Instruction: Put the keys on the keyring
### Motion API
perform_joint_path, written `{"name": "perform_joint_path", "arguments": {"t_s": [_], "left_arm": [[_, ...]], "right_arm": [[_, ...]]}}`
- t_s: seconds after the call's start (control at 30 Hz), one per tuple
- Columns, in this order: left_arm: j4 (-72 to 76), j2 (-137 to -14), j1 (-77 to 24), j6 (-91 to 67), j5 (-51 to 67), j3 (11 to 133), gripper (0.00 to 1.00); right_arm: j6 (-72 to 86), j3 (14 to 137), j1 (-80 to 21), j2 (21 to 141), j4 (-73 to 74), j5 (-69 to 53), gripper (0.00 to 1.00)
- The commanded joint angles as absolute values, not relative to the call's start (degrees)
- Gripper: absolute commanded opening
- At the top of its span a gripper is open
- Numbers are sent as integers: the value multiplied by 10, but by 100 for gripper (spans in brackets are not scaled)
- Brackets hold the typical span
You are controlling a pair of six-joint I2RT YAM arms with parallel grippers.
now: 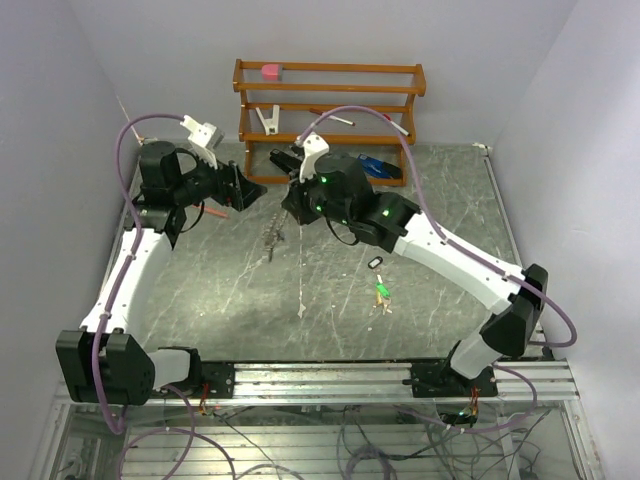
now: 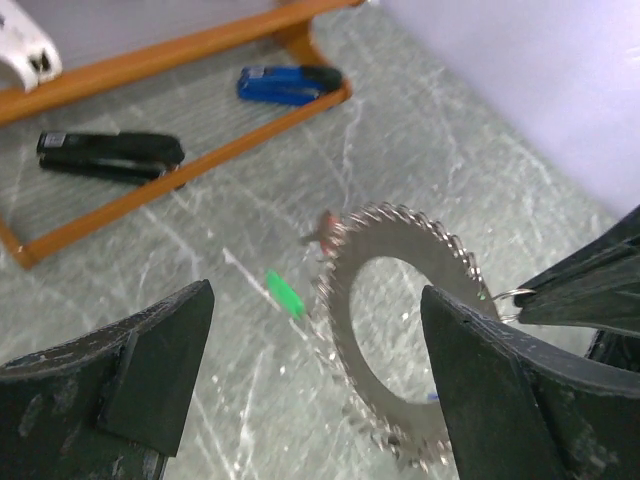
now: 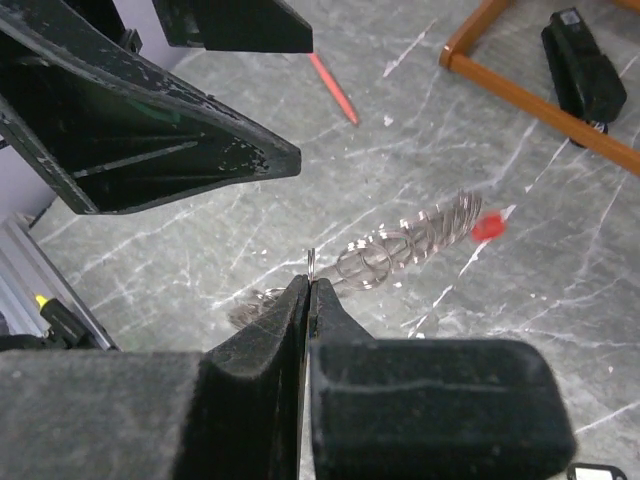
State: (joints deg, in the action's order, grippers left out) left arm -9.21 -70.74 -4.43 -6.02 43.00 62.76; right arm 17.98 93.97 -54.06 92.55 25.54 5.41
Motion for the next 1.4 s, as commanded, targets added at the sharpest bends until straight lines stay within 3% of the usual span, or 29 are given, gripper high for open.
{"name": "perform_joint_path", "arguments": {"t_s": [0.0, 0.7, 1.03, 1.37], "left_arm": [[-27, -701, -50, -121, 495, 661, 96], [48, -697, -57, -182, 638, 650, 93], [235, -700, -58, -316, 739, 617, 95], [84, -701, -73, -179, 759, 635, 98]], "right_arm": [[175, 920, -540, 888, 180, 75, 0], [172, 854, -539, 829, 51, 13, 0], [166, 834, -538, 806, 22, -1, 0], [184, 841, -538, 807, 3, -27, 0]]}}
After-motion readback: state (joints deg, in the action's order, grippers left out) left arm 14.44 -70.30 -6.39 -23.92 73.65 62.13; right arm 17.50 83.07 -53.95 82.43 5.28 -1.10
